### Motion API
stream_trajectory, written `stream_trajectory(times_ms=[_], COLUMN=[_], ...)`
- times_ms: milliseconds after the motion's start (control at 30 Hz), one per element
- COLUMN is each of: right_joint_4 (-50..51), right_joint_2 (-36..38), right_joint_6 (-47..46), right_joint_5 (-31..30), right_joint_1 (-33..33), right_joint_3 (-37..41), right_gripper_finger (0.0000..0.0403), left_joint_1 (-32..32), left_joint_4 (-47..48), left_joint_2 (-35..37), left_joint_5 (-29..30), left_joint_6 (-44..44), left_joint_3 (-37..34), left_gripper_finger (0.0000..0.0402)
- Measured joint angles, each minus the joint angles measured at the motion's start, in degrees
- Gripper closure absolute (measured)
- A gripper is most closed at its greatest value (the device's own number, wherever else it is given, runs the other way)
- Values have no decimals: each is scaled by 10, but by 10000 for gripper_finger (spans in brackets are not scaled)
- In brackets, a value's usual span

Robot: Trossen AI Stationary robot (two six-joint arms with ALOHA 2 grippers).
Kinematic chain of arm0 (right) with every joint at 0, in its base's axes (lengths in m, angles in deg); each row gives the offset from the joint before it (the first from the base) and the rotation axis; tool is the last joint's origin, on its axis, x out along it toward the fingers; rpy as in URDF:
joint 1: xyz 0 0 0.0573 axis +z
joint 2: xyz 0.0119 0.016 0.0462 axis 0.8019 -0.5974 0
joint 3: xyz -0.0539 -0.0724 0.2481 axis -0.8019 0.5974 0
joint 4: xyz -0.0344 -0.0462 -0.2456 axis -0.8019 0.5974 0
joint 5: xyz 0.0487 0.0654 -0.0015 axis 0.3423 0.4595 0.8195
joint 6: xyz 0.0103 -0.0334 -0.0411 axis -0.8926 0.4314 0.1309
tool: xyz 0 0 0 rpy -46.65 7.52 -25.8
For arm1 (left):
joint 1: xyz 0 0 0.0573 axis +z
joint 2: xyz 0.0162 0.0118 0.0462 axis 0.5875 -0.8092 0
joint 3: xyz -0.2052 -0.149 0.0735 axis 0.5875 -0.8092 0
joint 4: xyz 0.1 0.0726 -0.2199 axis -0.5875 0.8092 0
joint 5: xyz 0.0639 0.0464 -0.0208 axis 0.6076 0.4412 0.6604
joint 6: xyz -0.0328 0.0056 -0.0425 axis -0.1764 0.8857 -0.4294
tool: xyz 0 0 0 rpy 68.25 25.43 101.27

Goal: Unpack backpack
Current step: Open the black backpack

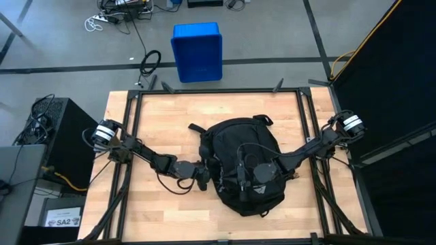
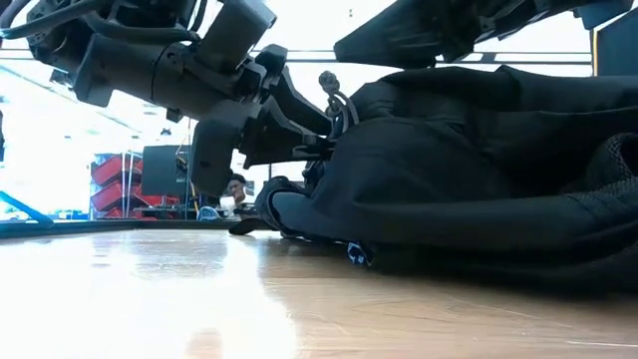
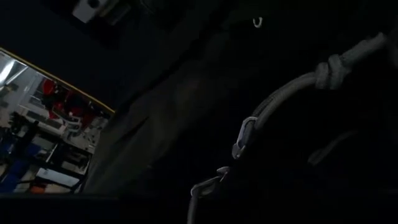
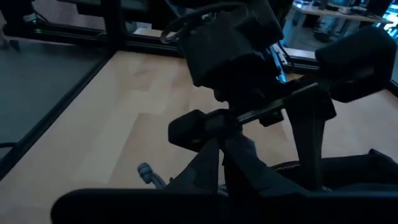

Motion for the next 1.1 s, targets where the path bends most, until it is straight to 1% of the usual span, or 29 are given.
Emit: stream_trajectory(times_ms=[133, 233, 333, 400, 467, 567, 700, 767, 800, 867, 1000, 1100], right_joint_4=[-2, 20, 59, 66, 66, 77, 105, 120, 125, 123, 116, 126], right_joint_2=[0, 0, 0, 0, 0, 0, 0, 0, 0, 0, 0, 0], right_joint_6=[53, 84, 103, 108, 116, 114, 114, 120, 126, 148, 159, 159], right_joint_5=[2, 0, -43, -77, -94, -95, -95, -96, -96, -105, -174, -182], right_joint_1=[6, 21, 38, 46, 47, 45, 44, 44, 42, 41, 40, 40], right_joint_3=[-1, -20, -35, -36, -36, -37, -37, -37, -37, -37, -37, -37], right_gripper_finger=[397, 379, 352, 334, 318, 299, 281, 274, 271, 265, 261, 262], left_joint_1=[0, 1, 1, 1, 1, 1, 1, 1, 2, 4, 4, 0], left_joint_4=[0, -8, -18, -18, -20, -21, -27, -27, -26, -26, -18, 6], left_joint_2=[0, 0, 0, 0, 0, 0, 0, 0, 0, 0, 0, 0], left_joint_5=[-1, -2, -2, -13, -30, -40, -43, -59, -70, -84, -87, -87], left_joint_6=[-2, -3, -9, -17, -29, -46, -54, -74, -81, -94, -108, -108], left_joint_3=[0, 0, 0, 0, 0, 0, 0, 0, 0, 0, 1, 1], left_gripper_finger=[238, 240, 243, 251, 264, 294, 355, 386, 393, 395, 397, 397])
